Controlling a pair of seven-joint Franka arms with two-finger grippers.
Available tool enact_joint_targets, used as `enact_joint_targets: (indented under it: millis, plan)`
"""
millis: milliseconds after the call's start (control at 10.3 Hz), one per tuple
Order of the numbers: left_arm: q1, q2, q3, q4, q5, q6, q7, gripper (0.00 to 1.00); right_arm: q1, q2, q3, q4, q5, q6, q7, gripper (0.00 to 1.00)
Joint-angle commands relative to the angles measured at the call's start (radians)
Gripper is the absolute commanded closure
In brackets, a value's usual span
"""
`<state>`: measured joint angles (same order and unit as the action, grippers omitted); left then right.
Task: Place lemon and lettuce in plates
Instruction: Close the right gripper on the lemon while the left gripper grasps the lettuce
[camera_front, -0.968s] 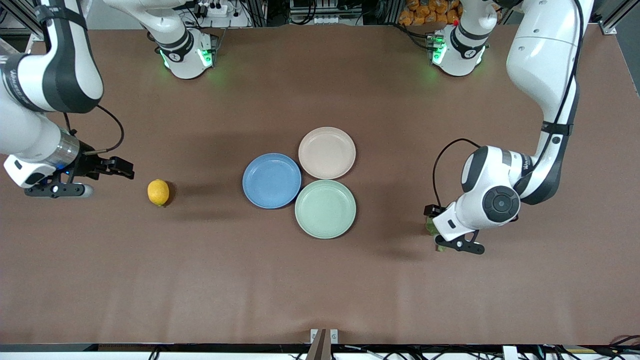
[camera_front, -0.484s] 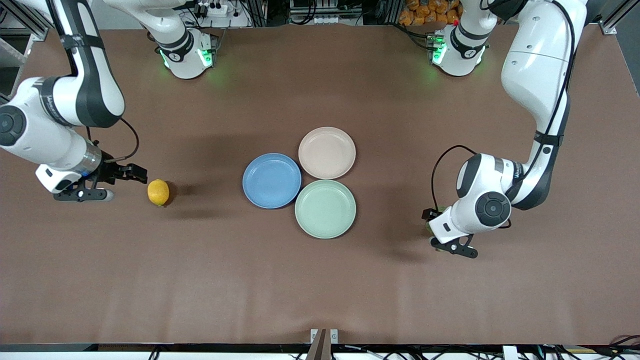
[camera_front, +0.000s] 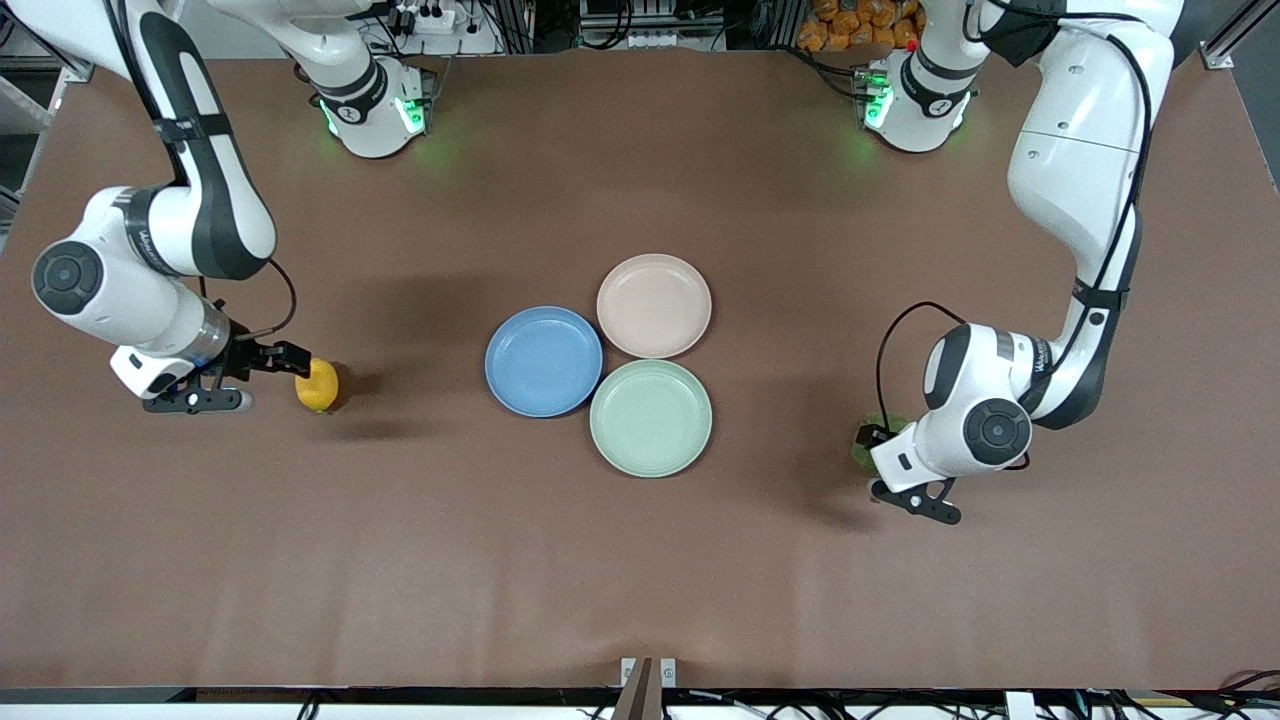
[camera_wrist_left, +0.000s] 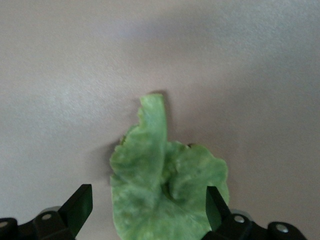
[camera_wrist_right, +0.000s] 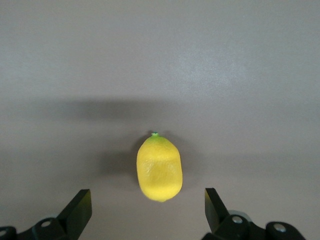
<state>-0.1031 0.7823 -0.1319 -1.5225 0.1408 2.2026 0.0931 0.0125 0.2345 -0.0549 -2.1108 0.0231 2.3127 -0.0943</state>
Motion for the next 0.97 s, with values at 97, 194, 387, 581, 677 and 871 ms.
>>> enact_joint_targets:
  millis: [97, 194, 387, 581, 677, 871]
  plan:
    - [0.006, 0.017, -0.006, 0.010, 0.014, 0.032, 0.019, 0.00, -0.022, 0.058, 0.007, -0.047, 0.003, 0.126, -0.033, 0.00]
    - [0.006, 0.021, -0.006, 0.010, 0.013, 0.032, 0.019, 0.00, -0.023, 0.066, 0.006, -0.058, 0.001, 0.152, -0.039, 0.00]
    - [0.000, 0.022, -0.006, 0.008, 0.011, 0.032, 0.008, 0.00, -0.023, 0.077, 0.006, -0.073, 0.001, 0.174, -0.044, 0.00]
    - [-0.006, 0.018, -0.006, 0.004, 0.011, 0.032, 0.001, 0.00, -0.022, 0.095, 0.006, -0.112, 0.001, 0.244, -0.044, 0.00]
    - [-0.006, 0.018, -0.008, 0.002, 0.011, 0.032, -0.001, 0.00, -0.022, 0.109, 0.006, -0.114, 0.001, 0.264, -0.044, 0.00]
    - [-0.006, 0.020, -0.012, -0.010, 0.010, 0.032, -0.019, 0.00, -0.020, 0.132, 0.006, -0.120, 0.001, 0.293, -0.044, 0.00]
